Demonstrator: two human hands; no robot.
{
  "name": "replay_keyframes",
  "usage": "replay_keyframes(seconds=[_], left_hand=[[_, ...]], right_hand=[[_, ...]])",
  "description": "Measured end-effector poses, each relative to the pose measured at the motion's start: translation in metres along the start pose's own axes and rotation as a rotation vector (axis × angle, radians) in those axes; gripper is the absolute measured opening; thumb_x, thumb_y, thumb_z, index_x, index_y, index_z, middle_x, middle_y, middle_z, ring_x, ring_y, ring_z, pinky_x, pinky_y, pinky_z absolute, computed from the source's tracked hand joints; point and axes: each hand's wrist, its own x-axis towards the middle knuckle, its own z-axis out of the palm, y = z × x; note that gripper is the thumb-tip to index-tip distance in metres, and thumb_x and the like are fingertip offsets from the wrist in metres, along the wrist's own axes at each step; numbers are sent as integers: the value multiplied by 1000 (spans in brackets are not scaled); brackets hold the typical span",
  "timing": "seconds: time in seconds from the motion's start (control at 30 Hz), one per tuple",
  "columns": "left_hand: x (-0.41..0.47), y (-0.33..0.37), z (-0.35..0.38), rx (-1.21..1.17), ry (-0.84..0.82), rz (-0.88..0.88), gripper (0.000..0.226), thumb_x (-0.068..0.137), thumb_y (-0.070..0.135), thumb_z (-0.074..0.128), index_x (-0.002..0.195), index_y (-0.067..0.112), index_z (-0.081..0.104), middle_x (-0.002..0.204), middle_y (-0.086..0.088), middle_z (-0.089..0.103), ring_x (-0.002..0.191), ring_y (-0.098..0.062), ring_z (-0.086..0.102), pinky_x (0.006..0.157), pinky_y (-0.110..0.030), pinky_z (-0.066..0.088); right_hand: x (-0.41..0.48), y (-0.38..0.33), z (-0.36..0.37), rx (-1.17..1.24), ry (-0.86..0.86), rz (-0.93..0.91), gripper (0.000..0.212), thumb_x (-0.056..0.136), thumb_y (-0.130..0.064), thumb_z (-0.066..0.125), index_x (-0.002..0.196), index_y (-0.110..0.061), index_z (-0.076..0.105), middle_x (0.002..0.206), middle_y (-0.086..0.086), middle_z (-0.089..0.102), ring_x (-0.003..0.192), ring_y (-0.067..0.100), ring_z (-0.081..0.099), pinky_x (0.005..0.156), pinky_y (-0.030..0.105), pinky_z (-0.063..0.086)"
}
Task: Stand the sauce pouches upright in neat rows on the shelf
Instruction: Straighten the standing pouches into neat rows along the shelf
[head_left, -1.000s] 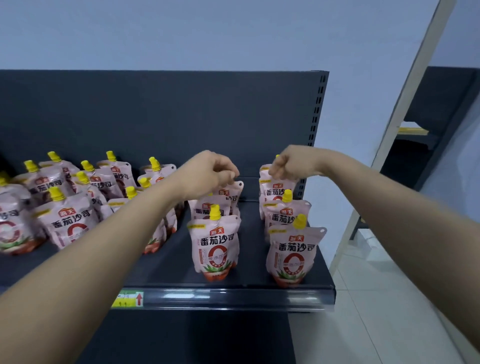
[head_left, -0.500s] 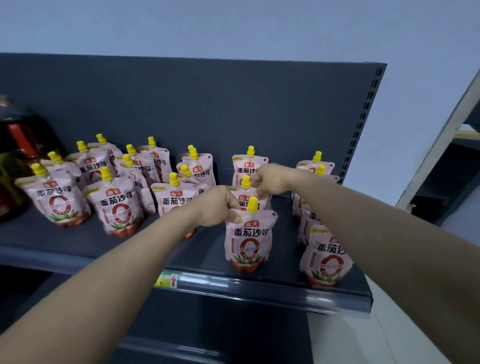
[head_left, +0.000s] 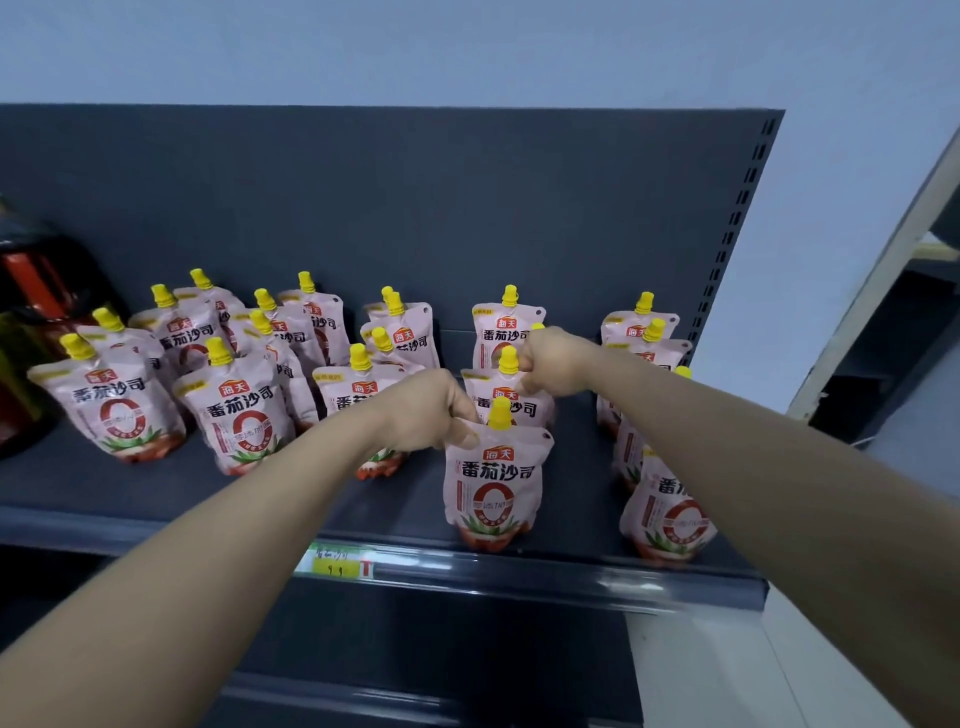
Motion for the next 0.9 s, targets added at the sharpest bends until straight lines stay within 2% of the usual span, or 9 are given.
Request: replay_keyframes(seconds=[0.1, 0.3, 0.43, 0.53, 0.6, 0.67, 0.7, 0.8, 0.9], left_hand=[[1, -2, 1, -5, -5, 21, 16, 82, 7, 68, 86, -9, 71, 71, -7, 56, 67, -14, 50, 59, -19, 48], [3, -2, 3, -13, -21, 52, 16, 83, 9, 68, 95, 1, 74, 91, -18, 72, 77, -20, 63, 72, -32, 57], [4, -1, 4, 21, -19, 67, 18, 84, 11, 68, 97, -1, 73, 101, -25, 70, 79, -22, 62, 79, -37, 57], [4, 0, 3, 30, -46, 66, 19, 84, 11, 67, 97, -1, 73, 102, -22, 71, 81, -20, 62, 78, -35, 57], [0, 0, -1, 56, -88, 67, 17, 84, 11, 67, 98, 5, 74, 98, -12, 73, 82, -17, 63, 79, -32, 56], [-4, 0, -9, 97, -139, 83, 18, 85, 12, 65, 100, 12, 73, 91, 1, 72, 82, -12, 62, 79, -27, 52], [-5, 0, -15, 90, -144, 90, 20, 85, 12, 64, 103, 17, 73, 92, 7, 71, 86, -9, 63, 81, -23, 50], [-3, 2, -34, -38, -33, 126, 23, 86, 8, 61, 102, 21, 71, 92, 10, 71, 90, -6, 65, 79, -18, 50], [12, 6, -41, -16, 135, 154, 17, 86, 10, 63, 100, 17, 69, 95, -2, 69, 91, -15, 63, 86, -29, 52]], right_hand=[[-4, 1, 0, 75, -7, 34, 44, 92, -16, 60, 58, -15, 32, 61, -1, 32, 52, 13, 28, 50, 25, 27], [-9, 2, 3, 110, -16, 54, 41, 92, -18, 60, 58, -14, 38, 61, 1, 35, 58, 15, 36, 52, 25, 31], [-7, 1, 5, 125, -3, 78, 39, 91, -18, 60, 57, -14, 41, 62, 1, 38, 58, 15, 37, 53, 25, 33], [-9, 2, 3, 104, -37, 75, 32, 90, -14, 60, 61, -13, 48, 68, 3, 46, 67, 19, 46, 57, 25, 39], [-12, 3, -3, 42, -105, 85, 8, 88, -6, 59, 81, -6, 63, 85, 10, 60, 79, 23, 54, 64, 26, 47], [-17, 4, -13, 29, -149, 116, 29, 87, -3, 57, 114, -5, 66, 112, 11, 67, 99, 27, 63, 84, 32, 55], [-19, 6, -19, 59, -147, 129, 35, 87, -2, 57, 121, -5, 64, 119, 11, 67, 109, 28, 63, 93, 36, 55], [-21, 13, -36, 123, 12, 158, 29, 87, -1, 58, 114, 1, 68, 118, 16, 69, 113, 31, 64, 95, 39, 54], [-15, 20, -42, 126, 177, 207, 28, 88, -6, 56, 111, 2, 69, 119, 18, 68, 114, 34, 61, 95, 39, 53]])
